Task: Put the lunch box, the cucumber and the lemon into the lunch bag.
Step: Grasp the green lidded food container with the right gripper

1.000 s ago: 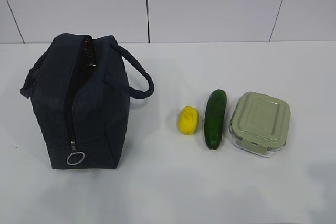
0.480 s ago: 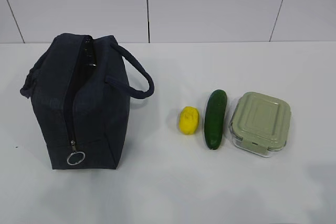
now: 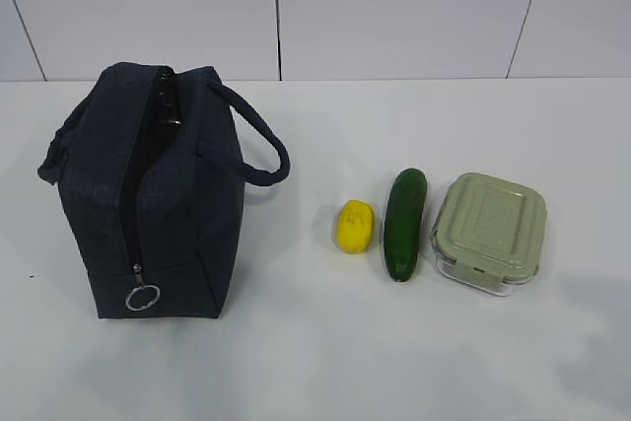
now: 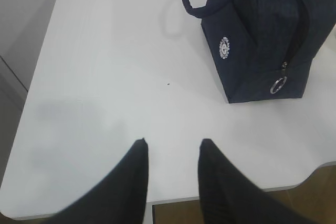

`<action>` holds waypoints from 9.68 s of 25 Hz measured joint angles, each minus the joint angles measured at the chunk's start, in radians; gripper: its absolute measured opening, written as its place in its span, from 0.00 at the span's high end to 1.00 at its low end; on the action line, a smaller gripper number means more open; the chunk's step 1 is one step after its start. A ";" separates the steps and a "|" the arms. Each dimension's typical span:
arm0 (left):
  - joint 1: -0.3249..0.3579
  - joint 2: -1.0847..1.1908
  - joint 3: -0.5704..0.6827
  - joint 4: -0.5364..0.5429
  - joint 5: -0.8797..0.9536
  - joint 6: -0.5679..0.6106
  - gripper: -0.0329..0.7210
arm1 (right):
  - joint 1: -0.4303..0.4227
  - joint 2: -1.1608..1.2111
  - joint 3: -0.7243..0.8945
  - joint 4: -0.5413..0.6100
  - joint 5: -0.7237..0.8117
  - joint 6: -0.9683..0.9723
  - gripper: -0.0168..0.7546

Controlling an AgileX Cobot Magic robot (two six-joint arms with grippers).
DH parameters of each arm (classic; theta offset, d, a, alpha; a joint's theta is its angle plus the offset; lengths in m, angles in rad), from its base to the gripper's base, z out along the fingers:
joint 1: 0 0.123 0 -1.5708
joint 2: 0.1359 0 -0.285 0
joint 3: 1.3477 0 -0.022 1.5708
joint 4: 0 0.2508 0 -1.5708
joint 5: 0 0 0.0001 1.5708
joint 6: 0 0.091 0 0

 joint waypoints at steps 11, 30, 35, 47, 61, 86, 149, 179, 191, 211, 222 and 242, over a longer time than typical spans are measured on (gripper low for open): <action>0.000 0.000 0.000 0.000 0.000 0.000 0.64 | 0.000 0.230 -0.022 0.068 -0.117 0.115 0.54; 0.000 0.000 0.000 0.000 0.000 0.000 0.64 | 0.000 0.875 -0.220 0.146 -0.337 0.104 0.56; 0.000 0.000 0.000 0.000 0.000 0.000 0.64 | 0.000 1.011 -0.324 0.219 -0.351 0.030 0.56; 0.000 0.000 0.000 0.000 0.000 0.000 0.64 | -0.011 1.098 -0.362 0.644 -0.358 -0.378 0.56; 0.000 0.000 0.000 -0.004 0.000 0.000 0.64 | -0.271 1.287 -0.367 1.214 -0.034 -0.863 0.56; 0.000 0.000 0.000 -0.009 0.000 0.000 0.64 | -0.571 1.648 -0.283 1.327 0.042 -1.106 0.57; 0.000 0.000 0.000 -0.012 0.000 0.000 0.64 | -0.532 1.905 -0.362 1.534 -0.052 -1.316 0.22; 0.000 0.000 0.000 -0.012 0.000 0.000 0.64 | -0.488 2.006 -0.366 1.591 -0.012 -1.290 0.22; 0.000 0.000 0.000 -0.012 0.000 0.000 0.64 | -0.485 2.007 -0.366 1.614 -0.012 -1.291 0.22; 0.000 0.000 0.000 -0.012 0.000 0.000 0.64 | -0.485 2.007 -0.366 1.605 -0.032 -1.293 0.24; 0.000 0.000 0.000 -0.012 0.000 0.000 0.64 | -0.485 2.007 -0.366 1.624 -0.018 -1.293 0.36; 0.000 0.000 0.000 -0.012 0.000 0.000 0.64 | -0.485 2.007 -0.366 1.630 -0.018 -1.293 0.36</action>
